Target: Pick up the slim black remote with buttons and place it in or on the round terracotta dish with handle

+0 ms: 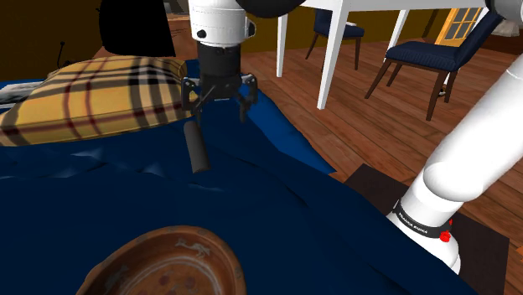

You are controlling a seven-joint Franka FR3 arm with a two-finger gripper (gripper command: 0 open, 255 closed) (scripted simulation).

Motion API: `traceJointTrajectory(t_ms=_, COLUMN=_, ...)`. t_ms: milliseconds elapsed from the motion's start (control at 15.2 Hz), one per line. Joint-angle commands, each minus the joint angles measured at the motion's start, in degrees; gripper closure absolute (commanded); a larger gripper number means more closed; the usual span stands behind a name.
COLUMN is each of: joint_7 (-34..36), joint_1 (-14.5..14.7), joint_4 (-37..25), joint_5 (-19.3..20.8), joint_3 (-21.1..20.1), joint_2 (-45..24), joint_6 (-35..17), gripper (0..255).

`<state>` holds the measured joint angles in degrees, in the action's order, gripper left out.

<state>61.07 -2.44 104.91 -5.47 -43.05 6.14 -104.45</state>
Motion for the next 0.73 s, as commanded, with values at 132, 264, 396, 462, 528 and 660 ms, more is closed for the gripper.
traceJointTrajectory(t_ms=132, joint_7=12.5, joint_1=2.7, joint_4=-9.4, joint_5=8.5, joint_3=-4.2, joint_2=-12.6, joint_6=0.3, gripper=0)
traceJointTrajectory(t_ms=264, joint_7=13.5, joint_1=3.6, joint_4=-9.7, joint_5=9.3, joint_3=-3.9, joint_2=-13.8, joint_6=-0.3, gripper=0)
traceJointTrajectory(t_ms=396, joint_7=13.6, joint_1=3.6, joint_4=-8.3, joint_5=9.5, joint_3=-3.8, joint_2=-13.9, joint_6=-1.8, gripper=0)
traceJointTrajectory(t_ms=462, joint_7=13.7, joint_1=3.7, joint_4=-7.6, joint_5=9.6, joint_3=-3.8, joint_2=-14.0, joint_6=-2.5, gripper=0)
traceJointTrajectory(t_ms=528, joint_7=13.7, joint_1=3.7, joint_4=-7.0, joint_5=9.7, joint_3=-3.8, joint_2=-14.2, joint_6=-3.3, gripper=0)
traceJointTrajectory(t_ms=660, joint_7=14.0, joint_1=3.8, joint_4=-5.4, joint_5=10.0, joint_3=-3.8, joint_2=-14.6, joint_6=-5.2, gripper=0)
